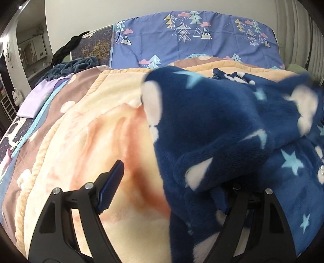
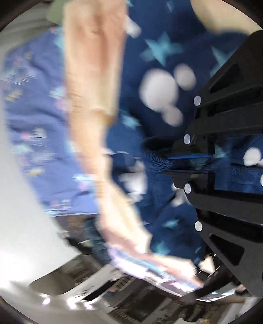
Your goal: Fold small clothes
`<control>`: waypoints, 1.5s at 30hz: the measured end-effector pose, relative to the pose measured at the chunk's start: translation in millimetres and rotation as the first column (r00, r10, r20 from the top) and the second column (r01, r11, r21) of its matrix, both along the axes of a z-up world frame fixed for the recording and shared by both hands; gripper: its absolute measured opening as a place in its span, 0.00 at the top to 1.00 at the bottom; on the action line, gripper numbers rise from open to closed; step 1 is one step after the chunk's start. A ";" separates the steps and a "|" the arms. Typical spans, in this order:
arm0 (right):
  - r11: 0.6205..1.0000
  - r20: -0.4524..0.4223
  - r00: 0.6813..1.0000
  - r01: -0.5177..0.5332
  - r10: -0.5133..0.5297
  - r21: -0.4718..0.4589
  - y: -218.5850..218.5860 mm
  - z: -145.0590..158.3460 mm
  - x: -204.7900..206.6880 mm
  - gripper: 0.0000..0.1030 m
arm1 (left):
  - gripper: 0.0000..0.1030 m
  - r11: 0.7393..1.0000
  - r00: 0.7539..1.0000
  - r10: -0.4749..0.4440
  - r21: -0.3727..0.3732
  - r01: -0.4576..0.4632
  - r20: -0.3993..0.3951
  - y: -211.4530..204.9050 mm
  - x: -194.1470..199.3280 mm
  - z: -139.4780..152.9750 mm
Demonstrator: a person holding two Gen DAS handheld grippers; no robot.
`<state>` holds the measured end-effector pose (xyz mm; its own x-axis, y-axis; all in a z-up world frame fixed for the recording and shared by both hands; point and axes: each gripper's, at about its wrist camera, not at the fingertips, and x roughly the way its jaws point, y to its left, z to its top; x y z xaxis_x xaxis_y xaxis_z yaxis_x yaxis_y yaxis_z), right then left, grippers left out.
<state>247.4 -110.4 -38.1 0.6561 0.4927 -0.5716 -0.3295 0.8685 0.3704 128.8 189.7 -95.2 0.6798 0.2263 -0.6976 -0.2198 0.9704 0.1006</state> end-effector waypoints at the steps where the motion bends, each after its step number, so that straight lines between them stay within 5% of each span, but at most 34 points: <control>1: 0.999 0.033 0.999 0.042 -0.042 -0.023 -10.5 6.7 -1.2 0.92 | 0.22 1.000 1.000 -0.002 -0.002 0.002 0.000 0.6 -1.2 0.2; 3: 0.990 0.035 0.995 0.097 -0.093 -0.102 -24.8 -0.9 7.9 0.90 | 0.22 1.000 1.000 -0.011 -0.003 0.011 -0.001 -0.3 -1.7 0.5; 6: 0.978 -0.122 0.984 0.104 -0.127 -0.182 -38.6 -44.5 25.9 0.85 | 0.22 1.000 1.000 -0.008 0.025 0.008 -0.005 -4.3 -1.8 -0.6; 10: 0.986 -0.159 0.976 0.131 -0.147 -0.107 -61.3 -56.2 16.3 0.81 | 0.22 0.999 1.000 -0.023 0.022 0.023 -0.016 -3.9 -8.8 0.9; 13: 0.997 -0.132 0.989 0.058 -0.065 -0.059 -57.9 -44.5 0.0 0.68 | 0.23 0.998 0.998 -0.054 0.022 0.054 -0.020 -4.1 -19.8 7.2; 15: 0.997 -0.110 0.994 0.012 -0.021 -0.078 -48.3 -39.2 -8.8 0.52 | 0.36 0.997 0.997 -0.076 -0.014 0.076 -0.011 -4.8 -29.4 14.5; 17: 0.994 -0.122 0.992 -0.012 -0.001 -0.106 -41.5 -43.9 -11.5 0.46 | 0.53 0.991 0.993 -0.112 -0.075 0.114 0.021 -6.0 -38.7 27.2; 19: 0.990 -0.189 0.982 -0.021 -0.006 -0.141 -34.8 -62.7 -6.7 0.46 | 0.66 0.981 0.987 -0.144 -0.122 0.152 0.073 -11.4 -42.6 41.7; 20: 0.989 -0.227 0.974 -0.017 -0.017 -0.149 -31.9 -73.8 -1.2 0.54 | 0.67 0.978 0.984 -0.152 -0.128 0.164 0.093 -15.4 -41.1 46.1; 21: 0.989 -0.255 0.967 -0.008 -0.030 -0.150 -31.0 -84.1 2.4 0.81 | 0.67 0.976 0.980 -0.163 -0.129 0.178 0.116 -22.3 -36.3 49.5; 24: 0.994 -0.166 0.985 0.023 -0.041 -0.106 -36.2 -71.0 -7.0 0.91 | 0.67 0.978 0.980 -0.192 -0.078 0.195 0.050 -42.7 -11.9 27.8; 26: 0.996 -0.055 0.998 0.024 -0.029 -0.081 -39.6 -43.9 -19.5 0.91 | 0.67 0.982 0.981 -0.188 -0.029 0.187 -0.040 -50.8 5.1 -1.6; 29: 0.980 0.043 0.997 0.073 -0.066 -0.184 -45.0 -19.7 -27.4 0.94 | 0.68 0.983 0.983 -0.181 0.030 0.182 -0.045 -60.9 7.4 -6.7; 32: 0.940 -0.072 0.985 0.128 -0.158 -0.318 -58.2 -48.6 -8.6 0.94 | 0.67 0.981 0.983 -0.179 0.068 0.182 -0.052 -67.3 6.2 -7.9; 35: 0.979 -0.203 0.969 0.104 -0.139 -0.173 -79.0 -68.9 -6.6 0.91 | 0.67 0.981 0.983 -0.177 0.075 0.181 -0.053 -68.2 5.0 -8.5; 42: 0.999 -0.224 0.974 -0.032 0.033 0.008 -69.0 -63.1 -24.7 0.58 | 0.66 0.980 0.983 -0.176 0.084 0.180 -0.050 -69.8 5.9 -8.5; 44: 0.999 -0.247 0.968 -0.038 0.031 -0.025 -57.3 -71.8 -24.0 0.55 | 0.66 0.980 0.983 -0.174 0.090 0.178 -0.050 -70.6 5.7 -9.8; 45: 0.996 -0.273 0.962 -0.043 0.021 -0.075 -46.2 -80.9 -23.6 0.68 | 0.66 0.979 0.984 -0.172 0.100 0.177 -0.054 -72.0 6.6 -10.3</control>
